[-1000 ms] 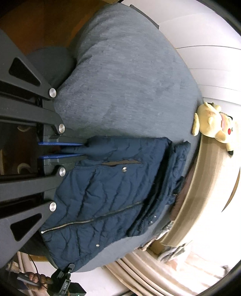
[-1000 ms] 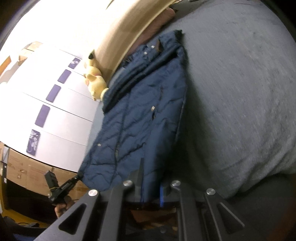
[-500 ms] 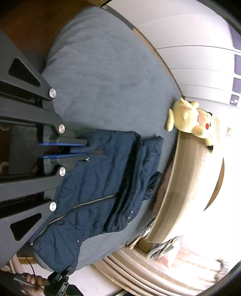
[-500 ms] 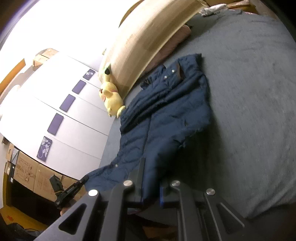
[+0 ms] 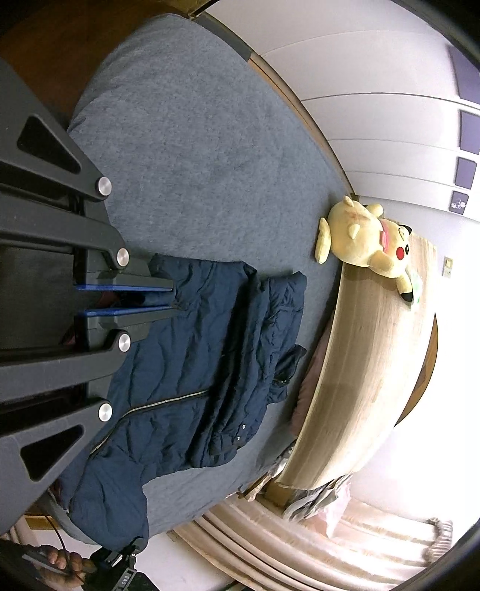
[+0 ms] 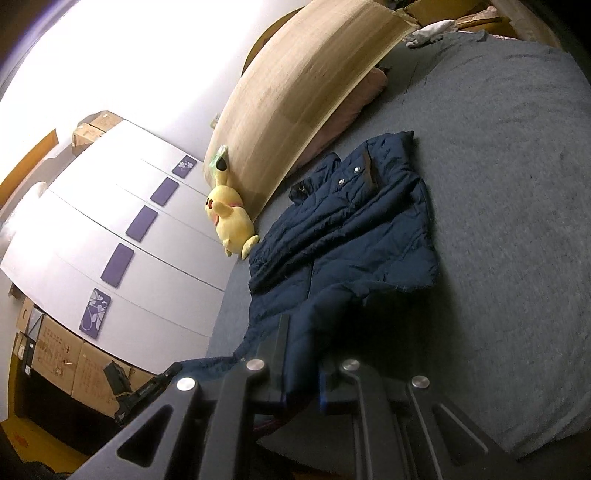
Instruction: Fold large clothes
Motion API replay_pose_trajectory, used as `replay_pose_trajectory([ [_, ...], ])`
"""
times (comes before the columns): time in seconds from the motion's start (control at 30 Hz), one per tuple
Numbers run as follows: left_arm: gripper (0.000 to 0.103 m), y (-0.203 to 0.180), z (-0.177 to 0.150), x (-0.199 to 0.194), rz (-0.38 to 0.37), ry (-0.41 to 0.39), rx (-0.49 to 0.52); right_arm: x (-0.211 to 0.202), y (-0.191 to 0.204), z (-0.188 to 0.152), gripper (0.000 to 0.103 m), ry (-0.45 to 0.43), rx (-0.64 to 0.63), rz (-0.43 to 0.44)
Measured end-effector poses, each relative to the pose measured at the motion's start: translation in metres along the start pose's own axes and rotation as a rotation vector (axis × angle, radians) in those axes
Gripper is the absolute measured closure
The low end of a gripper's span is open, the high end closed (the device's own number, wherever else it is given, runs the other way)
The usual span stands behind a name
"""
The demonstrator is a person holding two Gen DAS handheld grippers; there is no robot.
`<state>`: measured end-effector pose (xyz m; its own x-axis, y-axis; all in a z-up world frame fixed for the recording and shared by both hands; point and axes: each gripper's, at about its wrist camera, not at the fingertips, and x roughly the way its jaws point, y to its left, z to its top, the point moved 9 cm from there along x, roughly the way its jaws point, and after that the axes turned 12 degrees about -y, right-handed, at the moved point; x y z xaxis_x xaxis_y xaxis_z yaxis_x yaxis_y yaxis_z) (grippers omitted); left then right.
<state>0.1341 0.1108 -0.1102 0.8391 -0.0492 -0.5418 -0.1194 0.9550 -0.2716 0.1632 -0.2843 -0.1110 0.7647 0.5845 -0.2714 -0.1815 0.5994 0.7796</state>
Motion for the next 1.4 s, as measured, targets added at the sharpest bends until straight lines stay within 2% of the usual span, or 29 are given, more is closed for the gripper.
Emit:
replay_pose_trajectory([
  [1.03, 0.096, -0.002, 0.037, 0.035, 0.014, -0.035, -0.03, 0.025, 0.014, 0.036, 0.092, -0.084, 0.036, 0.014],
  [1.4, 0.096, -0.007, 0.054, 0.034, -0.001, -0.07, -0.027, 0.024, 0.019, 0.047, 0.092, -0.119, 0.039, 0.014],
])
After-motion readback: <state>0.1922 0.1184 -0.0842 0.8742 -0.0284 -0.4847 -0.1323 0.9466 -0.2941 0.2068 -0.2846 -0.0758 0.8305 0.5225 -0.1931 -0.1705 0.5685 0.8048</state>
